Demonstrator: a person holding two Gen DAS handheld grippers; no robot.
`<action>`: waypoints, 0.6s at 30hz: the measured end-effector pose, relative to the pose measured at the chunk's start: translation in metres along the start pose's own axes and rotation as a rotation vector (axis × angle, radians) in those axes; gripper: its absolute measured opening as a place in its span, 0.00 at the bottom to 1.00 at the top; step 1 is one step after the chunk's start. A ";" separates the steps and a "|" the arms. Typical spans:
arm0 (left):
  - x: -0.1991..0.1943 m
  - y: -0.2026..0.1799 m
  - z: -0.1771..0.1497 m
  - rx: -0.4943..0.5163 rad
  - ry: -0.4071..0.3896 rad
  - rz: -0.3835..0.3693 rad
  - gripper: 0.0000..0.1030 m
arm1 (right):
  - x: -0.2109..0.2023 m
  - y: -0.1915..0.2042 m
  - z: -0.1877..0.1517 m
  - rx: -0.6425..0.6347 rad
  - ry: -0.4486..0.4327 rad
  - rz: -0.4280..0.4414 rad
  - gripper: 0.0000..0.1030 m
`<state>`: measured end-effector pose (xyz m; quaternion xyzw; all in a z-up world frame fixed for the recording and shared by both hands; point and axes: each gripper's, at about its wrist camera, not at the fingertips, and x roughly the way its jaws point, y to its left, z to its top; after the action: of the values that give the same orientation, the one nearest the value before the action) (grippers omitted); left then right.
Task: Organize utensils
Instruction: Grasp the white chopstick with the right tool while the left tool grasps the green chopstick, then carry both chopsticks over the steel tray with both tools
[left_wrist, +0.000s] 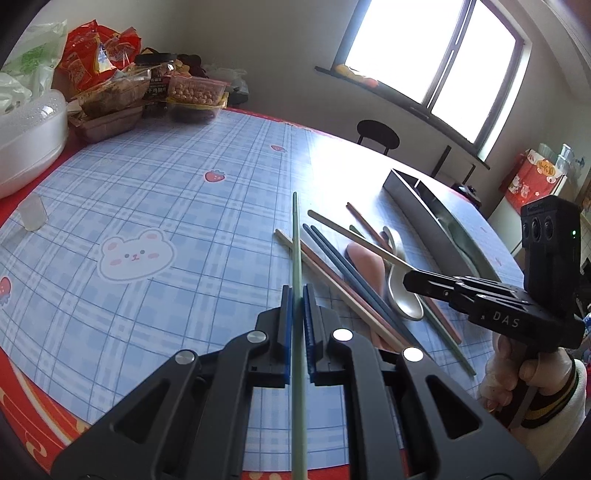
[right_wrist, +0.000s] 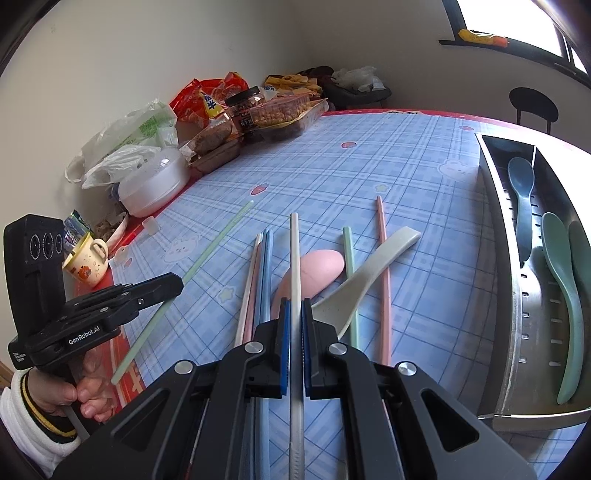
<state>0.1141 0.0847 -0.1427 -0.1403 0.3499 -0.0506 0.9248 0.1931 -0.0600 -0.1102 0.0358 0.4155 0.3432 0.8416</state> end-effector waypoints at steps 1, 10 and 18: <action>-0.003 0.002 0.000 -0.009 -0.012 -0.005 0.10 | -0.001 0.000 0.001 0.003 -0.005 0.000 0.06; -0.011 0.009 -0.001 -0.050 -0.053 -0.001 0.10 | -0.011 -0.002 0.005 0.015 -0.048 0.011 0.06; -0.020 0.008 0.010 -0.055 -0.048 -0.015 0.10 | -0.021 -0.007 0.009 0.040 -0.086 0.025 0.06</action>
<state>0.1060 0.0988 -0.1256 -0.1697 0.3276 -0.0444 0.9284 0.1943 -0.0760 -0.0928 0.0727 0.3853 0.3432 0.8535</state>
